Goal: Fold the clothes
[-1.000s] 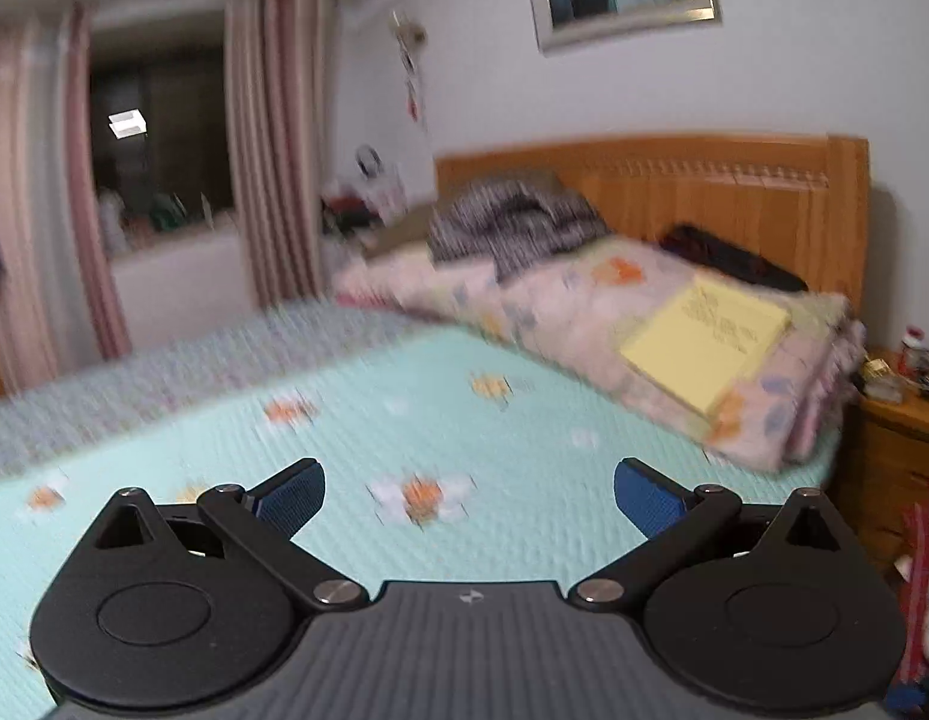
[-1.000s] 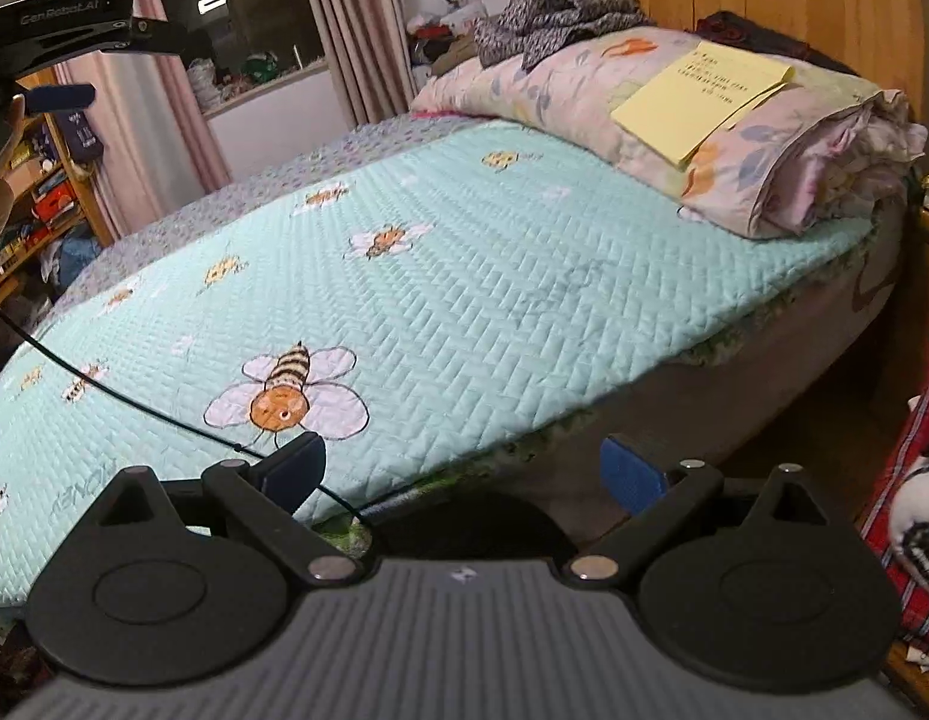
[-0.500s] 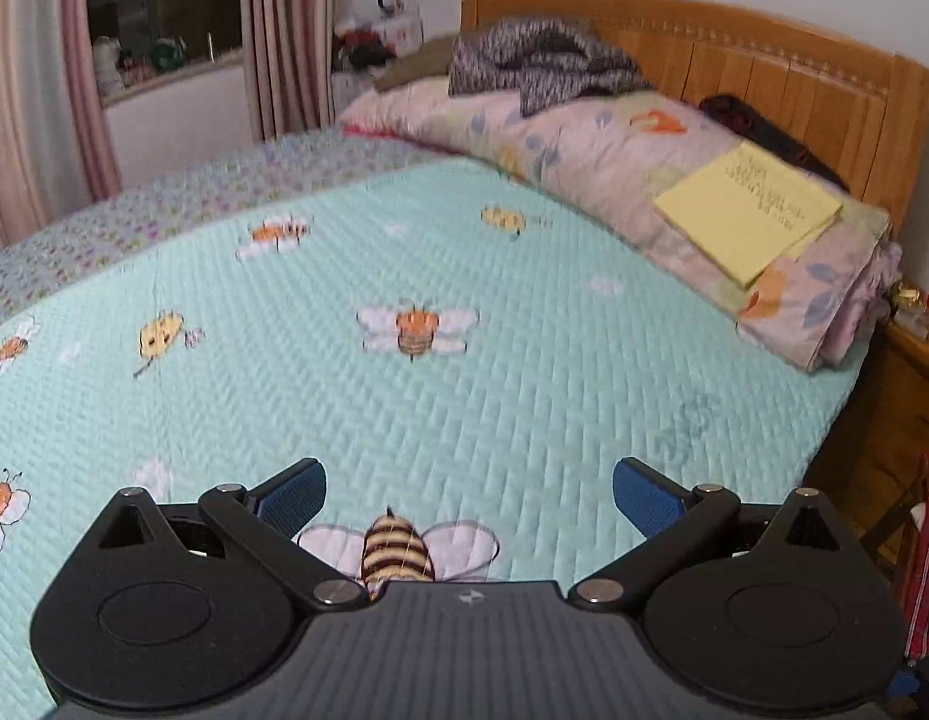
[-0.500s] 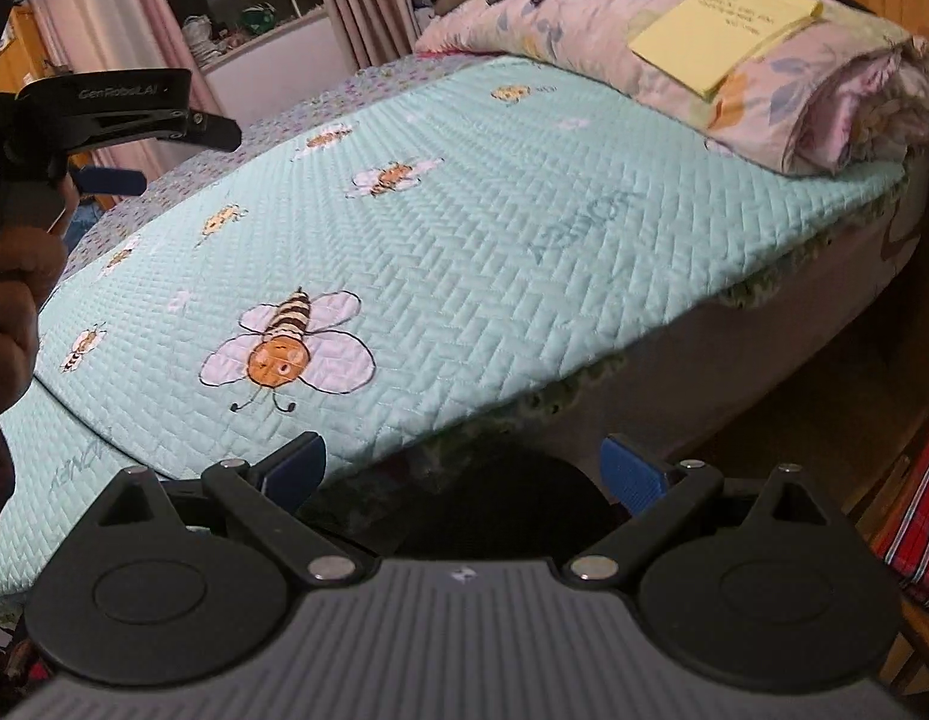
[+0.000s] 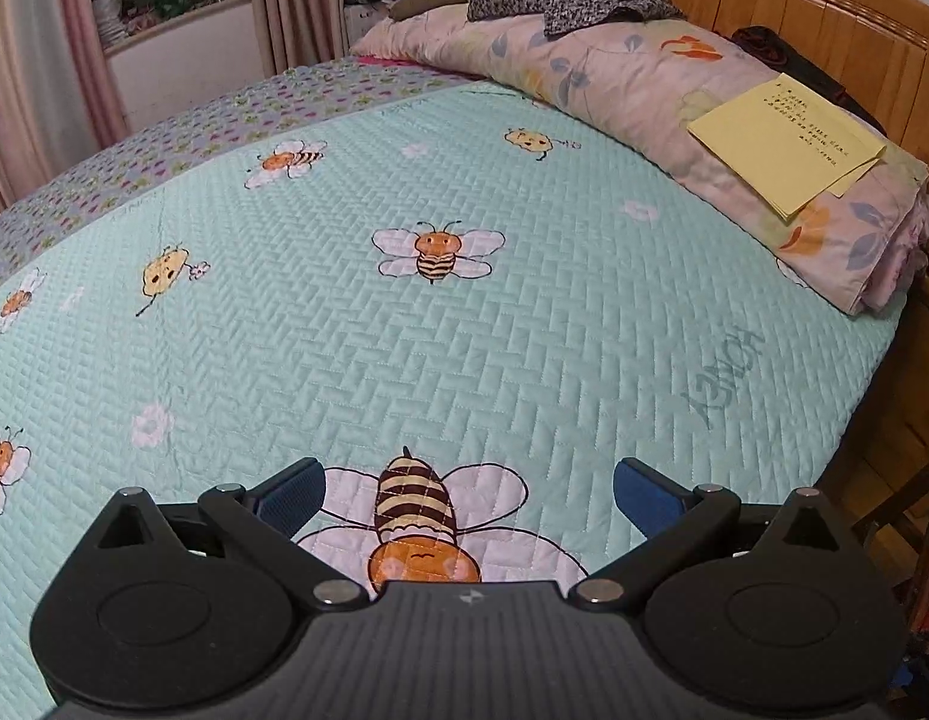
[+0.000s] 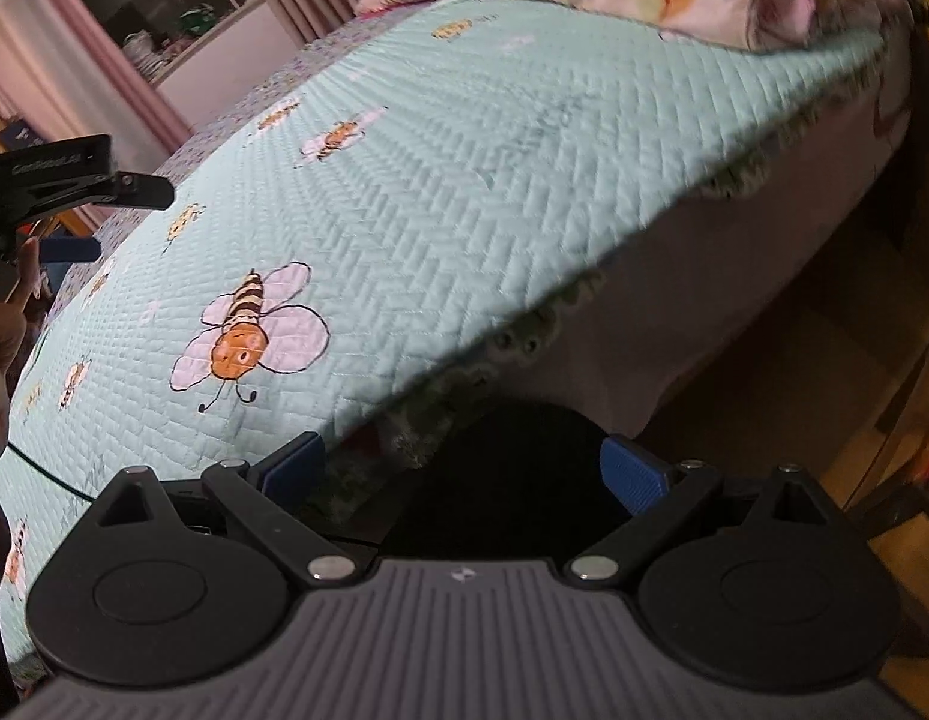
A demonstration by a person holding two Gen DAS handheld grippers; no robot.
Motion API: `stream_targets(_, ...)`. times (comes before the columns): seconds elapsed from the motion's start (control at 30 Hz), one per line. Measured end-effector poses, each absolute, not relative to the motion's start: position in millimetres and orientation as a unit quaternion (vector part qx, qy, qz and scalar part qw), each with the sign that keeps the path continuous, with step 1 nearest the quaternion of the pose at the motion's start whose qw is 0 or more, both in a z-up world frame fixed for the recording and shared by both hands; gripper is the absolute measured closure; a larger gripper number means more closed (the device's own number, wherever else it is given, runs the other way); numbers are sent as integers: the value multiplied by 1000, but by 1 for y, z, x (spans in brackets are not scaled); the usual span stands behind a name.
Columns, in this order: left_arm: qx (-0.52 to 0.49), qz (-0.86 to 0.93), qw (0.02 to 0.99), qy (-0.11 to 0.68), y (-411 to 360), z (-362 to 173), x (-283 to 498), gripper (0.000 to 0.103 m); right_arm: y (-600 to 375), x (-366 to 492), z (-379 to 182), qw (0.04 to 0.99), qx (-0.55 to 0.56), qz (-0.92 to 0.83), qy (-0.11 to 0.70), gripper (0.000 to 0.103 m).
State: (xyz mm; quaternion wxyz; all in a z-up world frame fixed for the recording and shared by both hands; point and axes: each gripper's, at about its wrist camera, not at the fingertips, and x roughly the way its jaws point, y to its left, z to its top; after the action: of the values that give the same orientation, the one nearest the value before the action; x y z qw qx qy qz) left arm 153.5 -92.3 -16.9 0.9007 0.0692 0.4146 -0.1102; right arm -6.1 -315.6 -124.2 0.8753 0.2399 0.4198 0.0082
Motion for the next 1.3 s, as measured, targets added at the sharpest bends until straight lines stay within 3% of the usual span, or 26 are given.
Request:
stream_targets(0.9, 74, -72, 880, 464, -80, -38, 164, 1, -315, 0, -139, 853, 259, 5, 453, 5)
stream_targets(1.3, 70, -70, 894, 438, -72, -26, 156, 1, -309, 1, -135, 855, 249, 10, 455, 5)
